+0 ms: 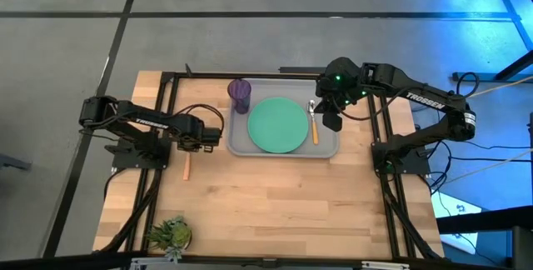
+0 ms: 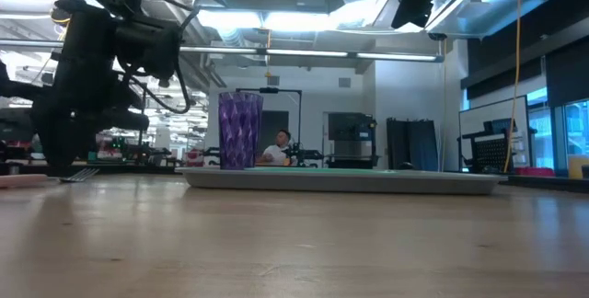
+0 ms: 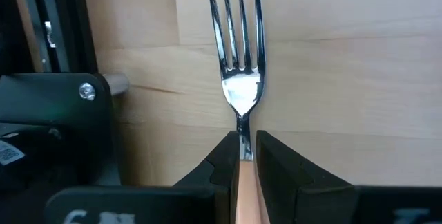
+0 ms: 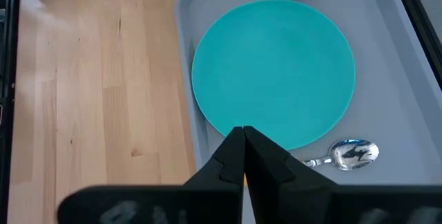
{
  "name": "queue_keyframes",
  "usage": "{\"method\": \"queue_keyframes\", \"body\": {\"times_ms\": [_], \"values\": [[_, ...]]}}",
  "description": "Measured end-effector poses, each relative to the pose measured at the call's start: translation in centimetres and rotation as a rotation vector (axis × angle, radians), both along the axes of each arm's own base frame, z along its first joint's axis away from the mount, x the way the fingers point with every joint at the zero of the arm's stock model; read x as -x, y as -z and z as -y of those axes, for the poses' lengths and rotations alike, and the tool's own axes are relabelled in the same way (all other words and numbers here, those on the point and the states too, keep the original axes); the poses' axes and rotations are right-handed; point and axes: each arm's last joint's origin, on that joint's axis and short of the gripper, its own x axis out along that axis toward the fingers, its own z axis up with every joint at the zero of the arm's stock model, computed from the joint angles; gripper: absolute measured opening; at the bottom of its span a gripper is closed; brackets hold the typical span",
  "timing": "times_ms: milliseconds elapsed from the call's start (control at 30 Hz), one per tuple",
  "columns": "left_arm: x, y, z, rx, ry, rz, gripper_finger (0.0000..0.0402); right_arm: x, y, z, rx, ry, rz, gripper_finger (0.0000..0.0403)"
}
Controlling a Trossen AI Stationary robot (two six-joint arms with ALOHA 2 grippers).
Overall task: Pick and place plate/cup/fork/spoon on tray
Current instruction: Put the yellow fork on the gray tray to the right of the yellow spoon
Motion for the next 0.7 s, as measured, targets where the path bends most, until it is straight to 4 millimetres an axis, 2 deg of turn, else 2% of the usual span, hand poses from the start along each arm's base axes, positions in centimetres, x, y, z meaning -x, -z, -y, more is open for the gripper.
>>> {"method": "queue_keyframes", "body": {"times_ms": [300, 700], "values": [[0.7, 0.9, 0.1, 0.015, -0.025, -0.022, 0.0043, 0.0, 0.0, 0.0, 0.000, 0.000, 0.000, 0.0012], [0.5, 1.1, 0.1, 0.014, -0.025, 0.020, 0.0043, 0.0, 0.0, 0.0, -0.002, 0.003, 0.000, 0.0012]]}}
